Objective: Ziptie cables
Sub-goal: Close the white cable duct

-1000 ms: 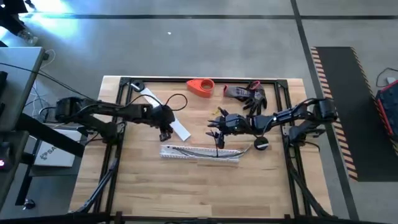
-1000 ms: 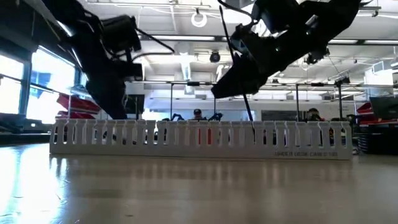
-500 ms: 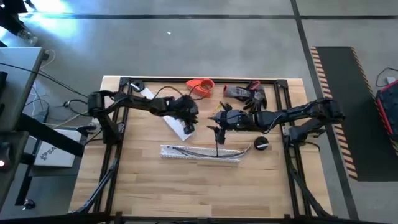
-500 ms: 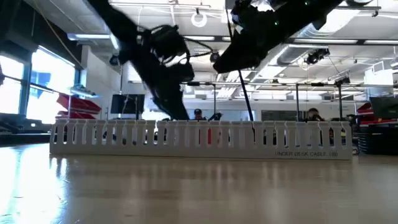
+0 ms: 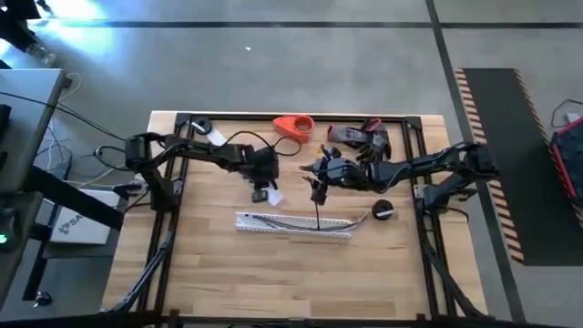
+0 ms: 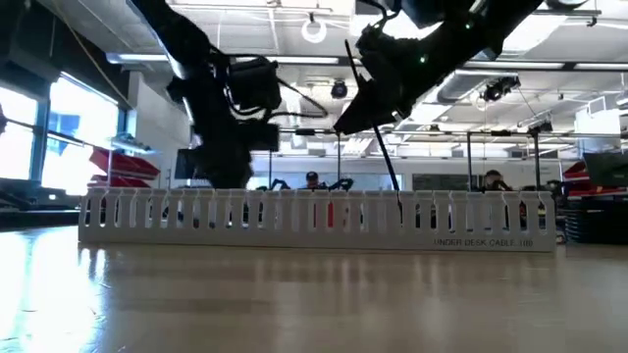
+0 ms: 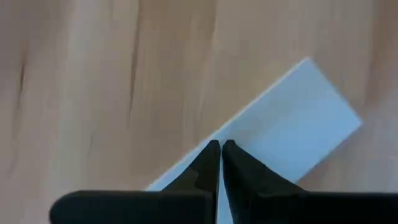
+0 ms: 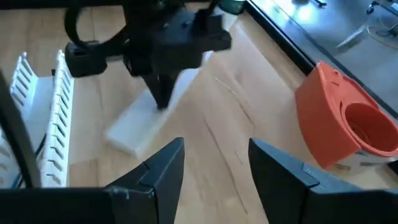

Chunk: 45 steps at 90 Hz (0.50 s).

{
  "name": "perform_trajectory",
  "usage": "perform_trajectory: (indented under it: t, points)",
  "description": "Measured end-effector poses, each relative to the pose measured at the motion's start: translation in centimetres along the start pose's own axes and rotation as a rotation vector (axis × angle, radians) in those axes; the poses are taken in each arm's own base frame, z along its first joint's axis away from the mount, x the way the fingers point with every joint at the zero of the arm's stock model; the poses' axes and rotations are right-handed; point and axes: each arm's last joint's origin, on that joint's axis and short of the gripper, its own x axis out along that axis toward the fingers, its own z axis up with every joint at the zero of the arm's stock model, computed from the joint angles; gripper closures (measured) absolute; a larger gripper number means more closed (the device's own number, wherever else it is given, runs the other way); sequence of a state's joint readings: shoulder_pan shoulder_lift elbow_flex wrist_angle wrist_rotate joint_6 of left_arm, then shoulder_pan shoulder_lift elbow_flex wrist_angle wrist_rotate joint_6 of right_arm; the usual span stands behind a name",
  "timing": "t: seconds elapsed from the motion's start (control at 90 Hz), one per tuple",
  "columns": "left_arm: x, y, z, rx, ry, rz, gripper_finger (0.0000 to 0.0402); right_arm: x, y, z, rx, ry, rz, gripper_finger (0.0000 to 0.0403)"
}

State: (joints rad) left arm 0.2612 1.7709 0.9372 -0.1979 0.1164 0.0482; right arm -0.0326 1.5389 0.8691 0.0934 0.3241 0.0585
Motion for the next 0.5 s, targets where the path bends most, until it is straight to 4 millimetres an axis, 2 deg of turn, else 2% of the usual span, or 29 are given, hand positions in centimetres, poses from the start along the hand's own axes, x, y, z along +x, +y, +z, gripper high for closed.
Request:
perform_trajectory:
  t: [0.067, 0.133, 0.256, 0.389, 0.5]
  points:
    - [0.6, 0.0, 1.5, -0.051, -0.154, -0.024, 0.0398, -0.2, -0.1, 0.2, -0.012, -0.014, -0.023, 0.0238]
    - [0.0, 0.0, 3.4, -0.054, -0.269, -0.033, 0.0401, -0.4, -0.3, 0.3, -0.019, -0.018, -0.054, 0.0238]
    - [-2.9, -0.3, 4.7, -0.004, -0.247, -0.024, 0.0401, -0.7, -0.4, 0.5, -0.015, -0.023, -0.059, 0.0238]
    - [-5.2, -0.8, 2.8, 0.072, -0.018, -0.053, 0.0401, -0.5, -0.3, 0.3, -0.006, -0.016, -0.041, 0.0238]
    - [-4.5, -1.0, 0.6, 0.134, 0.173, -0.122, 0.0401, -0.1, -0.3, 0.3, -0.002, -0.029, -0.046, 0.0238]
